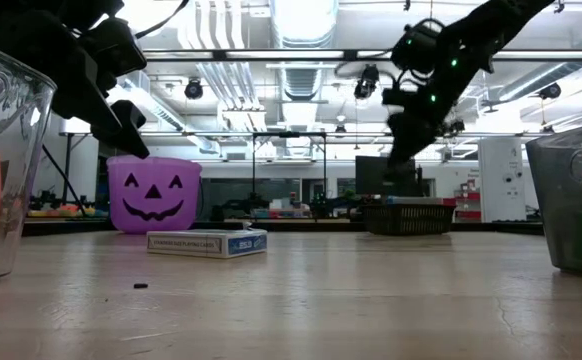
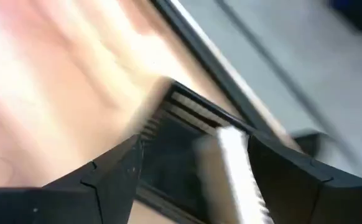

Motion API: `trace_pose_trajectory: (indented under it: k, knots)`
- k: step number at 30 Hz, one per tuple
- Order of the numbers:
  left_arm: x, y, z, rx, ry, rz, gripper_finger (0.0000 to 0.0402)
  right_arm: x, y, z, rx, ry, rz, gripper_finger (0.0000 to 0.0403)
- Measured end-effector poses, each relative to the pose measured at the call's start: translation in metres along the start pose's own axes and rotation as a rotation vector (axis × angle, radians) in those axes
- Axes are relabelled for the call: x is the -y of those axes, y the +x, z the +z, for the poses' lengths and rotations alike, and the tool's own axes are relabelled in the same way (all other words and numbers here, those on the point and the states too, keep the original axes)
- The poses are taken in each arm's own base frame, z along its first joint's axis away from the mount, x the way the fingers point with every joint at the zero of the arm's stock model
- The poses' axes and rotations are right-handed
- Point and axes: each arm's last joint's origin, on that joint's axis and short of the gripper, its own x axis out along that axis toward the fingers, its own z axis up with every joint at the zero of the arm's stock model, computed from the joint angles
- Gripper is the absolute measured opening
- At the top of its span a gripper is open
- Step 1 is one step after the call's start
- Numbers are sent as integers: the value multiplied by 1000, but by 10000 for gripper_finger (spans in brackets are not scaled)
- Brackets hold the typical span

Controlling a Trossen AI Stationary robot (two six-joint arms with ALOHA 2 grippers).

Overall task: Pick & Place Toys
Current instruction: Put the blue playing card into the basket bin

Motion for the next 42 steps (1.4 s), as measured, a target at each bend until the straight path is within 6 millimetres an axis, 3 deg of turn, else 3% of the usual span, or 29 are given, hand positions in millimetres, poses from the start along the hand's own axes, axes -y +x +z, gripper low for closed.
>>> trace_pose_trajectory:
  k: [4, 8, 16, 23, 27, 34, 42]
  knots:
    - [0, 0, 0, 0, 0, 0, 323, -12, -6, 6, 61, 92, 237, 288]
    - [0, 0, 0, 0, 0, 0, 323, -42, -7, 7, 62, 101, 372, 289]
    - [0, 0, 0, 0, 0, 0, 323, -139, -19, 4, 96, 30, 550, 289]
    - [0, 0, 0, 0, 0, 0, 323, -226, -30, 7, 125, -88, 583, 289]
    - [0, 0, 0, 0, 0, 0, 323, -264, -20, 17, 63, -141, 560, 289]
    - [0, 0, 0, 0, 0, 0, 323, -304, 18, 29, -106, -222, 373, 289]
    - [0, 0, 0, 0, 0, 0, 323, -336, 43, 30, -188, -271, 480, 289]
